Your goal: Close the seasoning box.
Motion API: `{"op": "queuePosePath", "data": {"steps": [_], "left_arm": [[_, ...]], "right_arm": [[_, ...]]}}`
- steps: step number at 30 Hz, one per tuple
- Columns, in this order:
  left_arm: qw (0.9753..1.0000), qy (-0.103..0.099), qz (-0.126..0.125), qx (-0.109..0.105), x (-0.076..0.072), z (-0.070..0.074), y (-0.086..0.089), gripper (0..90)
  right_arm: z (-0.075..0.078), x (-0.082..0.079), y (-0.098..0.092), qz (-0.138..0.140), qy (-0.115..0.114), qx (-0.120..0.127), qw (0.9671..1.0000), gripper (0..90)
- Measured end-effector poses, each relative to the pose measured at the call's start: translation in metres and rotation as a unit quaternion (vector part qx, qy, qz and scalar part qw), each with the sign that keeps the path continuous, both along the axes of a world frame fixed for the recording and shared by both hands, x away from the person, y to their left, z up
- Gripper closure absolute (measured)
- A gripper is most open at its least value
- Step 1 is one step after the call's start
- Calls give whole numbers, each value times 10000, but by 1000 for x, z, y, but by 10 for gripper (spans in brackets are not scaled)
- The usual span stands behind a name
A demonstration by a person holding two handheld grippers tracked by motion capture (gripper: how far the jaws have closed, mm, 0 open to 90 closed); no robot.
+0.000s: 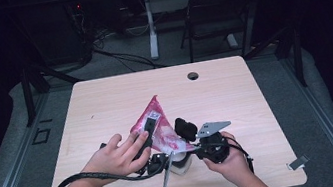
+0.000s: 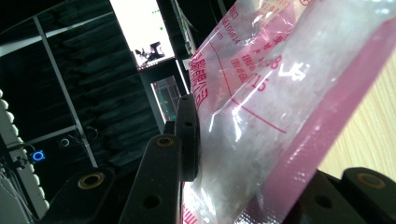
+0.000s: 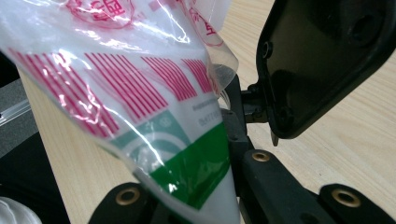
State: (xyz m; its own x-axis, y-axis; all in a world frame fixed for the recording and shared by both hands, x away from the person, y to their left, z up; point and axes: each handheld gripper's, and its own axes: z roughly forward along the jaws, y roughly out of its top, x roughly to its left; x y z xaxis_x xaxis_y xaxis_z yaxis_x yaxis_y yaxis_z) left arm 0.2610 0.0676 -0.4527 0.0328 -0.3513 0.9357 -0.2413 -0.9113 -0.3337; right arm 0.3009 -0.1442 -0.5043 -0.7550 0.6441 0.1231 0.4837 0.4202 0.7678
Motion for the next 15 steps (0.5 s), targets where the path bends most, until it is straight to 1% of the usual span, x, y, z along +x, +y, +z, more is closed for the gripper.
{"op": "queuePosePath", "data": {"steps": [2, 5, 9, 12, 14, 15], "left_arm": [[10000, -50, -28, -2, 0, 0, 0, 763], [10000, 0, -3, 1, 0, 0, 0, 762], [10000, -53, -43, 9, 0, 0, 0, 761], [10000, -50, -36, 5, 0, 0, 0, 760], [10000, 10, -10, 4, 0, 0, 0, 760], [10000, -14, -27, -8, 0, 0, 0, 760]], "right_arm": [[0, 0, 0, -6, 3, 8, 10000, 900], [0, 0, 0, 15, 14, -20, 10000, 900], [-1, 0, 1, 22, 9, -28, 10000, 900], [-1, 0, 1, 24, 11, -30, 10000, 900], [-1, 0, 1, 10, 7, -17, 10000, 900], [-1, 0, 1, 14, 8, -19, 10000, 900]]}}
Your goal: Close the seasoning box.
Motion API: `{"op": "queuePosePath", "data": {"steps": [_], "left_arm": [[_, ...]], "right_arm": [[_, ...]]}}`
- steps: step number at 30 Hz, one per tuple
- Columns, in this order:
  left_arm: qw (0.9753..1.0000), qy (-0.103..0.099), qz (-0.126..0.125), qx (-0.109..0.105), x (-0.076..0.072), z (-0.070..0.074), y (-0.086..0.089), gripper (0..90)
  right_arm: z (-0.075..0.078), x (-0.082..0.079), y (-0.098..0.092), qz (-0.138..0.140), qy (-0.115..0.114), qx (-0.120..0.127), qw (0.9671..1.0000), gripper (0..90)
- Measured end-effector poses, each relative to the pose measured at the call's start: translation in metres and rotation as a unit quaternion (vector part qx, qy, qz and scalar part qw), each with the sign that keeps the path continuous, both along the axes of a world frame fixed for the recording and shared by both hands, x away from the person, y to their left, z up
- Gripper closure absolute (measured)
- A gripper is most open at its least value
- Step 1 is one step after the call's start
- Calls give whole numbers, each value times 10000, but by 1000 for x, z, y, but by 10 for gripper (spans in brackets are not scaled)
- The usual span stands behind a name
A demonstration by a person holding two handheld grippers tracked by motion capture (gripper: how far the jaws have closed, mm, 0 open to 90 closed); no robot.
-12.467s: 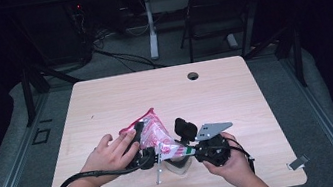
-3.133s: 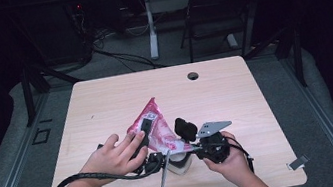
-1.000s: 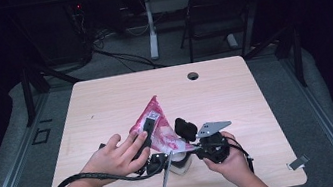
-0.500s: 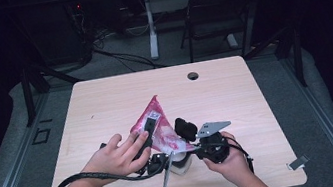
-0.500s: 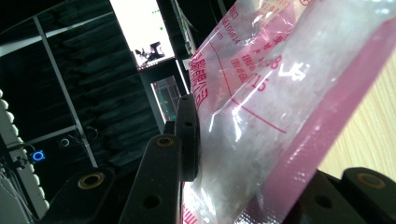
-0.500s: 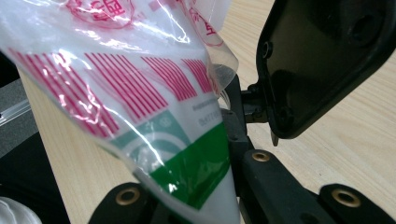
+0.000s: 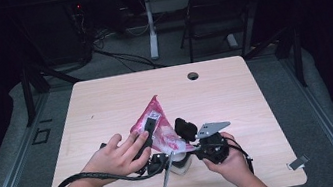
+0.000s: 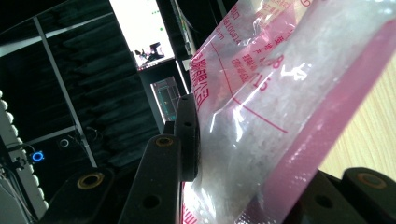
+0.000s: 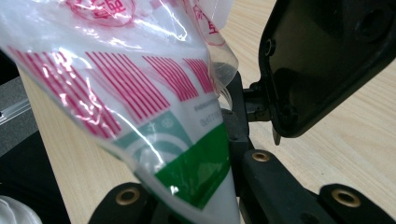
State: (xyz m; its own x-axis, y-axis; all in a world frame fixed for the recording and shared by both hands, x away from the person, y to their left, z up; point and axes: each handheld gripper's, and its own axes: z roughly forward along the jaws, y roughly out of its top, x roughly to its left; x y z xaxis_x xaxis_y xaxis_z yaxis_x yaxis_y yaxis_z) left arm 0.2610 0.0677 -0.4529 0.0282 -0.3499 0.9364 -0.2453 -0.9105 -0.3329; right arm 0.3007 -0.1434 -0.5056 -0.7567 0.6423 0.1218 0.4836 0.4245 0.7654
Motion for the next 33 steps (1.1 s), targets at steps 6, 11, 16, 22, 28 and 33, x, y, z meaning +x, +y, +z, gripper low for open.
{"op": "queuePosePath", "data": {"steps": [6, 11, 16, 22, 28, 33], "left_arm": [[10000, -14, -8, -13, 0, -1, 0, 760], [10000, -1, -5, -35, 0, -1, 0, 761], [9999, 55, 18, -106, 1, -2, 1, 761], [9998, 119, 78, -140, 2, -4, 3, 766], [9992, 285, 193, -197, 3, -6, 6, 777], [9978, 439, 289, -401, 4, -10, 9, 780]], "right_arm": [[0, 0, -1, 4, 1, -30, 10000, 900], [0, 0, 0, -7, -3, -19, 10000, 900], [-1, 0, 0, -10, -3, -22, 10000, 900], [-1, -1, 0, -33, -6, -56, 10000, 900], [0, -1, 0, -3, -27, -71, 10000, 900], [0, -1, 0, -32, -56, -30, 10000, 900]]}}
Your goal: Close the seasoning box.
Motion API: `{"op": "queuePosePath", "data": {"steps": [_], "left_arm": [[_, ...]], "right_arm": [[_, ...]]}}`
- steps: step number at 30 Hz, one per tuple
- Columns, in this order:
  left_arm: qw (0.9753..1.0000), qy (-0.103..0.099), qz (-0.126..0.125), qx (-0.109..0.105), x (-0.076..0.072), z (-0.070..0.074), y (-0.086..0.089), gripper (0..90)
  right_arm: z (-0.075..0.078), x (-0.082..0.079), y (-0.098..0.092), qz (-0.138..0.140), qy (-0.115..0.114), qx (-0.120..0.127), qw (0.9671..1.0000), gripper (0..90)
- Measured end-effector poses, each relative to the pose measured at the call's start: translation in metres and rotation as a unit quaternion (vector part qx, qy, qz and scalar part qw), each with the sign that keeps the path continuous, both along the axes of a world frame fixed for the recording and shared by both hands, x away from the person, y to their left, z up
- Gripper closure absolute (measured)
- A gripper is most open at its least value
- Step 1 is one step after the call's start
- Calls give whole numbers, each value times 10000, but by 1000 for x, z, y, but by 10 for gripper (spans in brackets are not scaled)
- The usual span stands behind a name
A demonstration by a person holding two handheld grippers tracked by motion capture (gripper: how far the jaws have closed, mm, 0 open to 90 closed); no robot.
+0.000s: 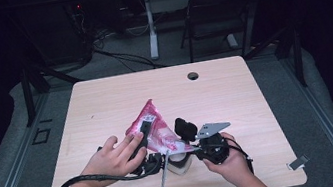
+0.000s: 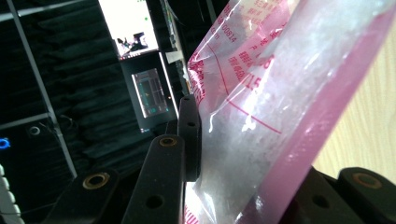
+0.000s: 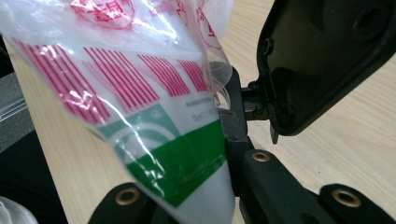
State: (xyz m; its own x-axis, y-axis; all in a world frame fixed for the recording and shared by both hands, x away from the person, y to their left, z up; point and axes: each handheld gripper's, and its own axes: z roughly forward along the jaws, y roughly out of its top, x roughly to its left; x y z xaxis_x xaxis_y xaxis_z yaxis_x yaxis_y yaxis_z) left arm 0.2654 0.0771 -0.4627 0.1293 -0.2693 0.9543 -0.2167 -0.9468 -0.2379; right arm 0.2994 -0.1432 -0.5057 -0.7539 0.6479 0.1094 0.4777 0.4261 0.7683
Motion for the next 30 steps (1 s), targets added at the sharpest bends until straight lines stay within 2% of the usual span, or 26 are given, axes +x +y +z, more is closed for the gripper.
{"op": "queuePosePath", "data": {"steps": [1, 2, 3, 5, 7, 9, 10, 13, 15, 19, 20, 25, 27, 30], "left_arm": [[10000, 25, 19, 12, 0, 0, 0, 781], [9999, 71, 48, -100, 1, -2, 2, 782], [9999, 69, 61, -64, 1, -1, 2, 781], [9997, 124, 77, -173, 2, -4, 4, 782], [9997, 119, 106, -194, 2, -5, 5, 782], [9993, 209, 133, -280, 3, -7, 7, 783], [9988, 301, 201, -335, 4, -9, 8, 784], [9980, 386, 253, -441, 5, -10, 10, 786], [9974, 358, 250, -579, 5, -12, 12, 787], [9961, 445, 310, -702, 5, -15, 15, 788], [9951, 477, 330, -802, 6, -17, 16, 788], [9929, 593, 416, -946, 7, -20, 20, 788], [9929, 561, 401, -968, 7, -20, 20, 788], [9917, 622, 425, -1045, 7, -21, 21, 789]], "right_arm": [[0, 0, 0, 7, 5, 17, 10000, 900], [1, 0, -1, 5, 8, 28, 10000, 900], [1, 0, -1, 7, 4, 34, 10000, 900], [1, -1, -1, 2, -6, 38, 10000, 900], [1, -1, 0, 0, -10, 35, 10000, 900], [1, -1, -1, -7, -14, 40, 10000, 900], [2, -1, -1, 8, -11, 28, 10000, 900], [3, -1, -1, 0, -36, 55, 10000, 900], [4, -2, -2, 1, -51, 71, 10000, 900], [5, -2, -1, 12, -63, 104, 9999, 900], [5, -3, -1, 0, -78, 110, 9999, 900], [7, -4, -1, 11, -102, 137, 9999, 900], [7, -4, 0, 16, -101, 144, 9998, 900], [7, -4, -1, 17, -104, 158, 9998, 898]]}}
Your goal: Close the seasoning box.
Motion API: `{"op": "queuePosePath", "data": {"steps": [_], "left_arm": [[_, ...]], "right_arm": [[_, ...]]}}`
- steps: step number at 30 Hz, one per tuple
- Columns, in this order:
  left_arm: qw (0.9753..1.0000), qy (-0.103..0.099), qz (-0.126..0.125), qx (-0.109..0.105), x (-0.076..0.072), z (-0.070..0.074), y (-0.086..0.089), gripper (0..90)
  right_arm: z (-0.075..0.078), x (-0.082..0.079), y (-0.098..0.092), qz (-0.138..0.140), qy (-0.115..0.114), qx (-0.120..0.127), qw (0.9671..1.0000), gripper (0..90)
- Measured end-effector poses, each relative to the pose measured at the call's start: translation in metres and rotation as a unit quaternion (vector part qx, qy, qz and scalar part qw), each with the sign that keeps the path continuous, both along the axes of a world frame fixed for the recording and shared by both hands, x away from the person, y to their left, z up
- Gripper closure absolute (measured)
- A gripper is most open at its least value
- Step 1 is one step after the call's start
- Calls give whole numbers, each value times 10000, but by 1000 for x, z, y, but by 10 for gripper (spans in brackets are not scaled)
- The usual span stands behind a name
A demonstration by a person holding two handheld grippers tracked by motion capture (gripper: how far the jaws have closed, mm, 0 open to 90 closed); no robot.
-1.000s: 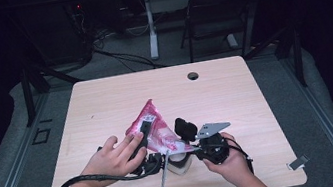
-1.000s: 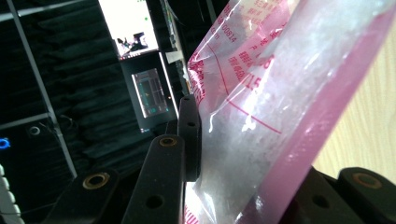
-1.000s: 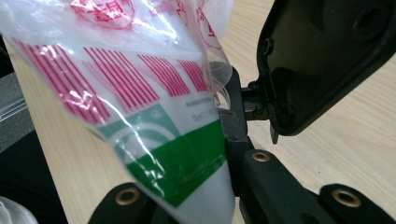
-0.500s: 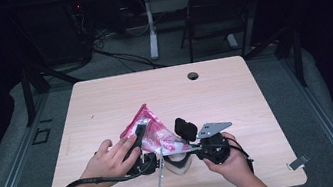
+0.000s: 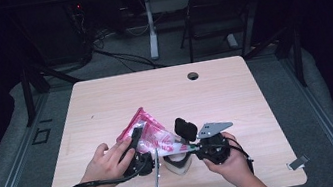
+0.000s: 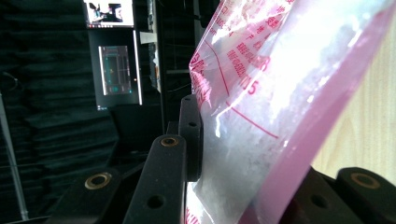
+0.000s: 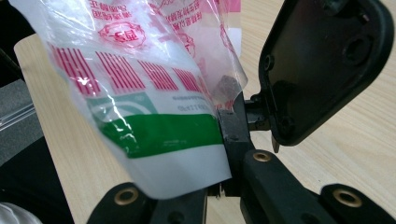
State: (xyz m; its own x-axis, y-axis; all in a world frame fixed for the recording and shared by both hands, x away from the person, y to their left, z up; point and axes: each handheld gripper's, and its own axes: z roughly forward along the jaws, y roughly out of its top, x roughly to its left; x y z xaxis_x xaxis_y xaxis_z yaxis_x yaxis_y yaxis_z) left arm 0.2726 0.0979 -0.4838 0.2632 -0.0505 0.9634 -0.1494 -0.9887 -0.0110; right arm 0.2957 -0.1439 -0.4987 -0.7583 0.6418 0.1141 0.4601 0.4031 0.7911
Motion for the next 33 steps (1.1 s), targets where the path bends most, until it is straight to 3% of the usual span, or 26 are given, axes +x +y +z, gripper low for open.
{"op": "queuePosePath", "data": {"steps": [12, 26, 33], "left_arm": [[9979, 275, 173, -553, 2, -9, 4, 792], [9948, 445, 257, -878, 2, -18, 8, 795], [9916, 582, 319, -1109, 2, -22, 11, 795]], "right_arm": [[1, 0, -1, 3, -7, 44, 10000, 871], [1, 0, -1, 10, 16, 94, 10000, 850], [1, 1, -2, 26, 36, 162, 9999, 774]]}}
